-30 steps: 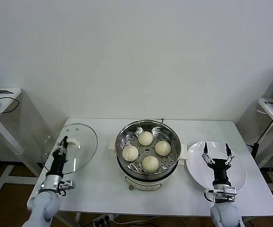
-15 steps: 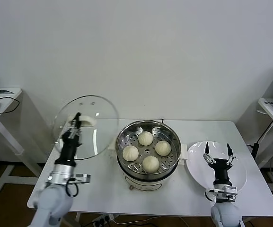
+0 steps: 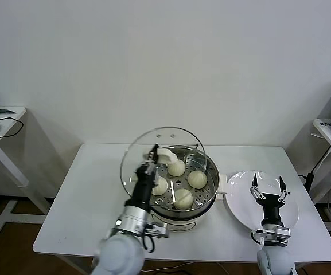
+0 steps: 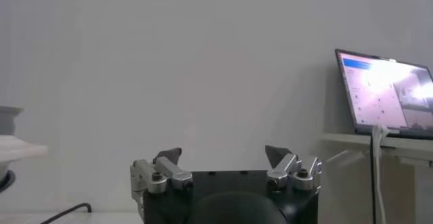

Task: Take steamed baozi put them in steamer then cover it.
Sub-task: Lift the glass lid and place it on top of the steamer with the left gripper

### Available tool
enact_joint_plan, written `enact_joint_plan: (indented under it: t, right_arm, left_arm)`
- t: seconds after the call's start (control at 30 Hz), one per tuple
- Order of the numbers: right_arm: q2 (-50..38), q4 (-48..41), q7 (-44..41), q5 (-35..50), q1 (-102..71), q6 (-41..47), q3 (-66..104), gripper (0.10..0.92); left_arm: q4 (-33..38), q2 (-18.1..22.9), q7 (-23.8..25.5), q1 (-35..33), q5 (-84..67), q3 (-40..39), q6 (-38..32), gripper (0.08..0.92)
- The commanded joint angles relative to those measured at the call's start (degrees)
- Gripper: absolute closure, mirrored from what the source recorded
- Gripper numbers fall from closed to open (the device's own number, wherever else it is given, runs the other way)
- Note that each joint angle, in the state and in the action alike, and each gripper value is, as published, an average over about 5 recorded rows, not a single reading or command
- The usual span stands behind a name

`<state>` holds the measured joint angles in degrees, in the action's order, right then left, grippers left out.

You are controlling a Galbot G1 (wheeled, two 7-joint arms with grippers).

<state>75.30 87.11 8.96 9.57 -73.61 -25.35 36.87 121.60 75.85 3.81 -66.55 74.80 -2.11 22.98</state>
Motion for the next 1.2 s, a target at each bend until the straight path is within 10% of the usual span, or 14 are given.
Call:
enact_joint_plan:
  t: [0.03,1.2]
  right_arm:
    - [0.39,-0.96,-0.21,-0.06,-0.09,-0.44,0.72,0.203]
    - [1.39,-2.51,-0.54,-1.44,1.83,-0.07,-0.46,0.203]
  left_arm:
    - [-7.93,5.15,6.78,3.17,8.07,-10.23,7.36,0.815]
    - [-18.66,12.23,7.2,5.7,19.13,-7.01,5.88,0.815]
